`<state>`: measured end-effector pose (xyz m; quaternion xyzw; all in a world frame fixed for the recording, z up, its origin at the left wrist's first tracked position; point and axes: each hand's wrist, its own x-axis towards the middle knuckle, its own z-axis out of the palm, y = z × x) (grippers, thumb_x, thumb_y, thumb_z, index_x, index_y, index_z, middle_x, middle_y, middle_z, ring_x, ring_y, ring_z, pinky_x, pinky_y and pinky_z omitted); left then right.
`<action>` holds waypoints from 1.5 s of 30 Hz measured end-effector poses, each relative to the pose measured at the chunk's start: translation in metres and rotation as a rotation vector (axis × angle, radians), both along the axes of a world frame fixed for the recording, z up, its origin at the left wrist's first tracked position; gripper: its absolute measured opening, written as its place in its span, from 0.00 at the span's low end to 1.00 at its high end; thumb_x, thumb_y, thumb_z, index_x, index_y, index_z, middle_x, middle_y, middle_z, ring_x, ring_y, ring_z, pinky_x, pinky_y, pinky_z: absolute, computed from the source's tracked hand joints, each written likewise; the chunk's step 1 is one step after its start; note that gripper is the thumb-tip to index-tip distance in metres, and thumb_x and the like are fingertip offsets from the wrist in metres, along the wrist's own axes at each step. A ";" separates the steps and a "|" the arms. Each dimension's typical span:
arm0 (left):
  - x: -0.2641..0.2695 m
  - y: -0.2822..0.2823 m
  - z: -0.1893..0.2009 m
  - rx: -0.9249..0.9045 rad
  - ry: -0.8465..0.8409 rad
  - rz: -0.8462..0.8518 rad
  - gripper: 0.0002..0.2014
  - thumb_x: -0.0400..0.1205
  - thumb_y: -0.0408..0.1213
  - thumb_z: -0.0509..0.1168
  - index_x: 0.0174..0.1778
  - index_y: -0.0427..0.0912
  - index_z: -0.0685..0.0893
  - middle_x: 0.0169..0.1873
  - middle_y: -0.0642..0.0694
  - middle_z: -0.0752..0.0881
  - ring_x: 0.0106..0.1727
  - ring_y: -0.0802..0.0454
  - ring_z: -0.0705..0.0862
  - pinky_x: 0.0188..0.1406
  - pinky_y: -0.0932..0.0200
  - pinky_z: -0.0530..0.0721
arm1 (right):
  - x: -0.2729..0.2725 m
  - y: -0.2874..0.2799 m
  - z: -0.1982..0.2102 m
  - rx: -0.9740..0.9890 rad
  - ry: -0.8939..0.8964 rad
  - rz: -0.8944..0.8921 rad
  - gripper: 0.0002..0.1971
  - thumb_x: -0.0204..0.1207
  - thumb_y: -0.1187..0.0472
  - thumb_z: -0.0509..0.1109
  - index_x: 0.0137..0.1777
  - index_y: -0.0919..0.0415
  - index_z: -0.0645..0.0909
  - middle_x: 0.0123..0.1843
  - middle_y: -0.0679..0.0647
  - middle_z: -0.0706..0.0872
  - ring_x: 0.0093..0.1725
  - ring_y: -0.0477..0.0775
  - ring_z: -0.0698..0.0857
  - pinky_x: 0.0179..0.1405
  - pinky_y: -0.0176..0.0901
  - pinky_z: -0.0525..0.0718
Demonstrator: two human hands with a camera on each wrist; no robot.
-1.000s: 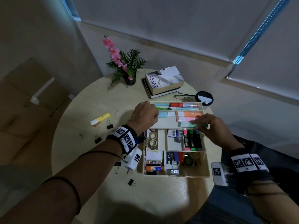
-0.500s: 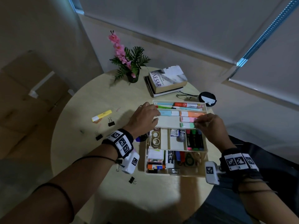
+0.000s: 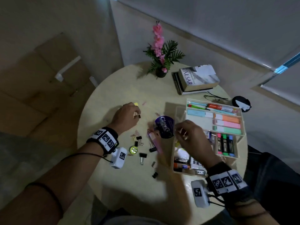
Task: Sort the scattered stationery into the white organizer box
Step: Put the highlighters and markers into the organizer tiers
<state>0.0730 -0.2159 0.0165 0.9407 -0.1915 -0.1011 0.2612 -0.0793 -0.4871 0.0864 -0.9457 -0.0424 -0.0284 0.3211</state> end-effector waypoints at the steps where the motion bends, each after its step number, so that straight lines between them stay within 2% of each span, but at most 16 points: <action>1: 0.003 0.016 -0.005 0.017 0.022 0.038 0.07 0.79 0.32 0.75 0.50 0.46 0.91 0.53 0.44 0.87 0.53 0.38 0.88 0.49 0.42 0.89 | 0.004 0.019 -0.007 0.013 0.026 0.021 0.04 0.80 0.63 0.77 0.53 0.56 0.90 0.48 0.51 0.90 0.40 0.48 0.85 0.41 0.46 0.87; 4: 0.012 0.054 -0.020 0.051 0.052 0.143 0.08 0.78 0.32 0.76 0.52 0.45 0.92 0.53 0.43 0.88 0.54 0.38 0.89 0.52 0.46 0.89 | 0.017 0.064 -0.037 -0.006 0.217 -0.020 0.16 0.80 0.45 0.67 0.49 0.56 0.89 0.46 0.52 0.92 0.41 0.51 0.88 0.41 0.47 0.87; 8: 0.025 0.081 -0.038 0.048 0.082 0.210 0.09 0.77 0.32 0.76 0.50 0.49 0.91 0.52 0.44 0.87 0.53 0.39 0.89 0.50 0.47 0.89 | 0.031 0.097 -0.077 -0.130 0.496 -0.156 0.16 0.89 0.43 0.63 0.46 0.53 0.81 0.42 0.52 0.87 0.42 0.57 0.87 0.41 0.44 0.78; 10: 0.033 0.086 -0.045 0.047 0.089 0.219 0.10 0.77 0.32 0.76 0.50 0.49 0.91 0.52 0.44 0.87 0.52 0.40 0.89 0.49 0.46 0.89 | 0.033 0.108 -0.084 -0.125 0.557 -0.210 0.19 0.91 0.42 0.58 0.49 0.54 0.83 0.44 0.52 0.90 0.46 0.58 0.90 0.45 0.46 0.84; 12: 0.043 0.087 -0.051 0.045 0.093 0.213 0.11 0.77 0.33 0.77 0.53 0.48 0.91 0.53 0.44 0.87 0.53 0.40 0.88 0.48 0.45 0.90 | 0.033 0.113 -0.088 -0.240 0.538 -0.170 0.19 0.93 0.46 0.56 0.58 0.54 0.85 0.51 0.56 0.92 0.52 0.60 0.92 0.48 0.48 0.87; 15: 0.057 0.083 -0.058 0.049 0.098 0.162 0.13 0.76 0.35 0.79 0.56 0.46 0.90 0.55 0.43 0.87 0.56 0.40 0.88 0.51 0.45 0.89 | 0.031 0.117 -0.090 -0.372 0.490 -0.085 0.15 0.95 0.55 0.55 0.68 0.57 0.82 0.59 0.59 0.90 0.56 0.61 0.91 0.50 0.51 0.90; 19: 0.069 0.077 -0.067 0.057 0.120 0.115 0.14 0.76 0.35 0.81 0.56 0.43 0.89 0.55 0.41 0.89 0.56 0.39 0.88 0.49 0.48 0.87 | 0.030 0.120 -0.091 -0.410 0.465 -0.104 0.13 0.94 0.57 0.59 0.68 0.60 0.82 0.58 0.62 0.89 0.54 0.63 0.92 0.47 0.52 0.89; 22: 0.073 0.075 -0.072 0.030 0.107 0.114 0.12 0.76 0.35 0.81 0.51 0.42 0.87 0.50 0.41 0.91 0.52 0.39 0.89 0.42 0.51 0.83 | 0.025 0.121 -0.097 -0.297 0.440 -0.248 0.12 0.91 0.50 0.66 0.60 0.57 0.82 0.49 0.58 0.92 0.43 0.62 0.93 0.38 0.53 0.91; 25: 0.076 0.076 -0.075 -0.002 0.103 0.105 0.10 0.78 0.38 0.80 0.48 0.42 0.86 0.46 0.41 0.91 0.48 0.38 0.89 0.37 0.54 0.78 | 0.020 0.116 -0.105 -0.239 0.403 -0.284 0.13 0.83 0.51 0.75 0.58 0.58 0.80 0.42 0.55 0.90 0.36 0.61 0.91 0.33 0.55 0.90; 28: 0.073 0.078 -0.072 -0.078 0.132 0.140 0.11 0.74 0.38 0.82 0.47 0.43 0.88 0.44 0.43 0.91 0.45 0.41 0.89 0.38 0.51 0.86 | 0.018 0.114 -0.100 -0.117 0.332 -0.334 0.11 0.85 0.51 0.72 0.54 0.57 0.78 0.37 0.48 0.86 0.31 0.52 0.87 0.28 0.53 0.88; 30: 0.064 0.080 -0.071 -0.205 0.182 0.201 0.11 0.70 0.34 0.82 0.44 0.43 0.89 0.39 0.47 0.92 0.40 0.46 0.90 0.36 0.53 0.88 | 0.016 0.110 -0.096 -0.020 0.333 -0.372 0.09 0.85 0.51 0.73 0.55 0.53 0.78 0.39 0.44 0.88 0.32 0.44 0.87 0.30 0.51 0.89; 32: 0.047 0.083 -0.069 -0.336 0.210 0.263 0.11 0.69 0.30 0.82 0.43 0.42 0.90 0.35 0.50 0.92 0.36 0.53 0.90 0.35 0.59 0.87 | 0.011 0.104 -0.089 0.110 0.362 -0.455 0.12 0.79 0.57 0.79 0.56 0.51 0.79 0.42 0.44 0.89 0.37 0.43 0.90 0.38 0.53 0.92; 35: 0.019 0.086 -0.063 -0.480 0.204 0.319 0.10 0.71 0.27 0.80 0.46 0.41 0.92 0.37 0.51 0.93 0.38 0.56 0.91 0.37 0.62 0.88 | -0.003 0.094 -0.079 0.273 0.334 -0.502 0.17 0.75 0.65 0.82 0.56 0.50 0.80 0.44 0.48 0.91 0.42 0.43 0.91 0.45 0.51 0.94; 38: -0.006 0.079 -0.048 -0.631 0.320 0.384 0.12 0.72 0.23 0.78 0.48 0.41 0.92 0.41 0.51 0.95 0.42 0.58 0.93 0.42 0.61 0.90 | -0.017 0.088 -0.067 0.358 0.308 -0.482 0.20 0.75 0.64 0.83 0.60 0.50 0.78 0.45 0.49 0.90 0.43 0.46 0.92 0.43 0.49 0.94; 42: -0.031 0.054 -0.020 -0.785 0.460 0.359 0.10 0.76 0.24 0.76 0.47 0.43 0.91 0.36 0.53 0.91 0.34 0.60 0.84 0.34 0.65 0.81 | -0.034 0.079 -0.049 0.434 0.225 -0.513 0.22 0.75 0.64 0.84 0.59 0.48 0.77 0.44 0.51 0.89 0.40 0.48 0.91 0.36 0.45 0.92; 45: -0.043 0.031 -0.001 -0.864 0.531 0.297 0.08 0.79 0.25 0.77 0.49 0.41 0.92 0.36 0.46 0.86 0.37 0.52 0.80 0.37 0.58 0.78 | -0.046 0.067 -0.037 0.495 0.195 -0.522 0.24 0.76 0.62 0.83 0.65 0.46 0.76 0.45 0.51 0.90 0.39 0.52 0.92 0.35 0.55 0.93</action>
